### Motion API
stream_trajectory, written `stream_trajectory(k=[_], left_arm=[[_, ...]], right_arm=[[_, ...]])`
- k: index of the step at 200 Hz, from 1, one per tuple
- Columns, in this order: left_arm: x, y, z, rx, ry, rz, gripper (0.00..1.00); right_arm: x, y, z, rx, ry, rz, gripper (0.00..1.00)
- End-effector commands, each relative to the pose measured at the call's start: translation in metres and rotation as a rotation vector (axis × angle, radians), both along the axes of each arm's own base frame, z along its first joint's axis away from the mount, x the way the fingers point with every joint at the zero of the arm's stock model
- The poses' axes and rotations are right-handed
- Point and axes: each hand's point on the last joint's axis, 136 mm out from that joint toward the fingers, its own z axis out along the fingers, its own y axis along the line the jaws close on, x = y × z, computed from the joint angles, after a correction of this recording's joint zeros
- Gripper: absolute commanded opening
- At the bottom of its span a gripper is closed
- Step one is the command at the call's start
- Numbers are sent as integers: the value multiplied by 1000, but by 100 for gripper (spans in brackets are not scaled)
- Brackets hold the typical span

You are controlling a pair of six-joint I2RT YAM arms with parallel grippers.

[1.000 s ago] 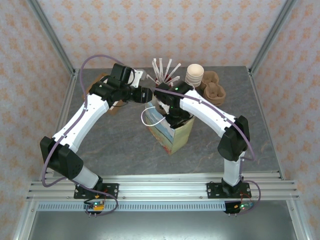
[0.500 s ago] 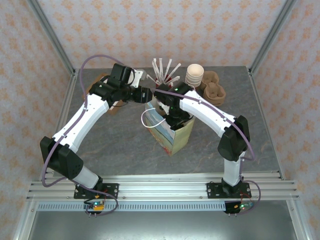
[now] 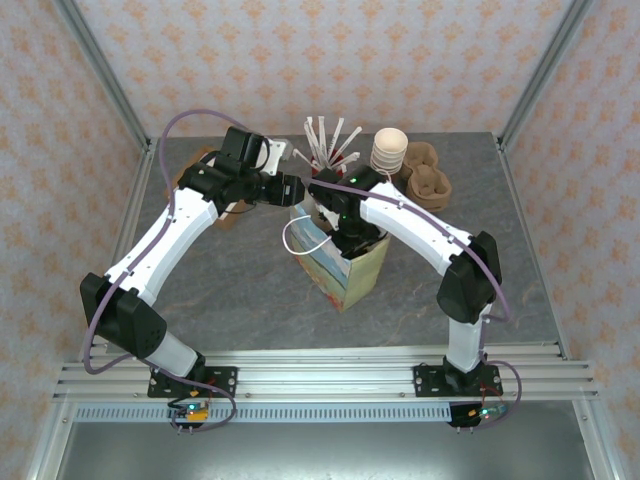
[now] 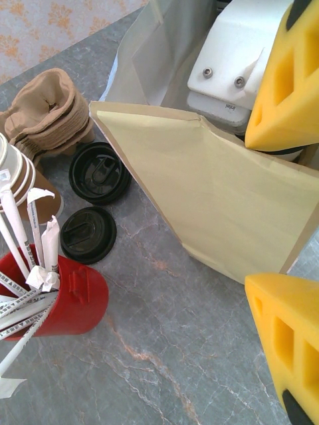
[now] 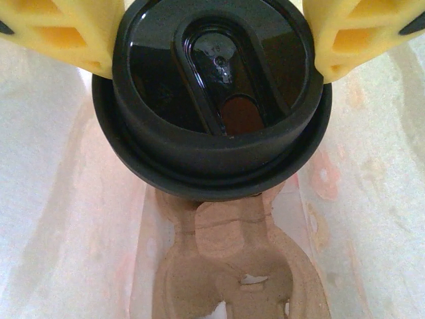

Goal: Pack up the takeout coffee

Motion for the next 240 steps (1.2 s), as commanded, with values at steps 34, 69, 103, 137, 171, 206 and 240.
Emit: stream_trajectory(k=[34, 69, 103, 137, 171, 206, 240], left_arm=[[-6, 4, 10, 13, -27, 1, 52], [-7, 5, 9, 16, -27, 3, 52], [-6, 4, 9, 16, -28, 2, 52], [-6, 4, 9, 17, -28, 1, 52], [-5, 4, 7, 20, -24, 2, 52], [-5, 4, 7, 21, -23, 1, 52], [-5, 4, 7, 22, -23, 0, 52]], right_arm=[[-7, -10, -16, -69, 44, 6, 43], [-6, -6, -12, -66, 34, 15, 43], [-5, -5, -10, -67, 30, 15, 43], [-3, -3, -6, -58, 22, 16, 43], [-3, -2, -7, -57, 21, 18, 43], [-3, -1, -6, -54, 22, 20, 43], [-3, -1, -5, -53, 19, 21, 43]])
